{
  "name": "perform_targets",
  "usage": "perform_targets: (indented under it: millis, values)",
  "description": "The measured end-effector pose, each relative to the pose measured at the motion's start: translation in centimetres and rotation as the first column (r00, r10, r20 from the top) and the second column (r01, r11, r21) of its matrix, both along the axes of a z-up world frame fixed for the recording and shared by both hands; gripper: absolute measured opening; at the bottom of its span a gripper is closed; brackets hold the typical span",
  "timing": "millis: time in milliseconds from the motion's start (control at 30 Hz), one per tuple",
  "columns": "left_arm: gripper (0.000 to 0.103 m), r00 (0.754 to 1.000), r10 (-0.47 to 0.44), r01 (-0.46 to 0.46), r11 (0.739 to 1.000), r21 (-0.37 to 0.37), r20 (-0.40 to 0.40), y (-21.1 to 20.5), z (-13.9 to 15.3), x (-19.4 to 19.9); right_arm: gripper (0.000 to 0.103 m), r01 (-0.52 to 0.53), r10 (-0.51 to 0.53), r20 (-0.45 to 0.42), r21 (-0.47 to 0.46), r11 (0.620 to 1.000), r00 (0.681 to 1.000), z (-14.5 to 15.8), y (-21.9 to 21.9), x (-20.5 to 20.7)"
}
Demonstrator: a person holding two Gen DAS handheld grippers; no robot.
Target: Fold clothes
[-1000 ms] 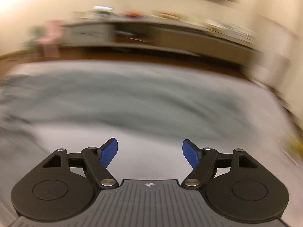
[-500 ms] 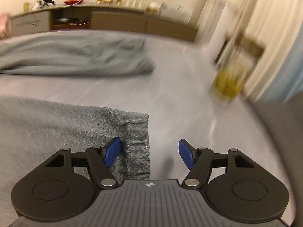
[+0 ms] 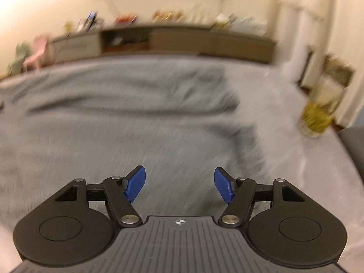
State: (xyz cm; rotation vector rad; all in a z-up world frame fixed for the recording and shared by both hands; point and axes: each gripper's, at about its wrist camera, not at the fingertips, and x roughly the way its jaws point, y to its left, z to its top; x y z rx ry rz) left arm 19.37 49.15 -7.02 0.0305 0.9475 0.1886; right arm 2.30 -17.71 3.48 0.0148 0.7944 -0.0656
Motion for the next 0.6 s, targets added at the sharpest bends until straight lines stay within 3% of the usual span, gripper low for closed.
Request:
perform_targets:
  millis: [100,200,333,467,533,600]
  values:
    - [0.031,1.000,-0.005,0.006,0.998,0.058,-0.021,-0.1,-0.5,-0.5,0.069,0.035,-0.034,-0.087,0.005,0.999,0.996,-1.4,-1.6,0.6]
    - [0.029,1.000,-0.025,0.027,0.996,0.084,-0.018,-0.9,0.3,-0.6,0.068,0.137,-0.140,-0.092,-0.042,0.990,0.986,-1.2,-3.9,-0.4]
    - [0.031,0.983,-0.137,0.134,0.991,0.029,0.121,-2.6,2.9,-1.2,0.060,0.180,-0.182,-0.056,-0.049,0.982,0.982,-0.7,-4.6,-1.2]
    - [0.030,0.999,-0.050,0.050,0.997,0.064,0.001,-0.8,0.4,0.1,0.060,0.120,-0.120,-0.040,0.011,0.993,0.992,-0.7,-3.5,-1.4]
    - [0.030,1.000,-0.030,0.030,0.998,0.058,-0.007,0.2,0.0,-0.1,0.069,0.171,-0.172,-0.066,-0.015,0.985,0.983,-1.4,-4.5,-0.8]
    - [0.028,1.000,0.007,-0.008,0.999,0.047,0.006,0.3,0.6,-0.6,0.067,0.219,-0.222,-0.088,-0.039,0.975,0.971,-1.9,-5.5,-0.3]
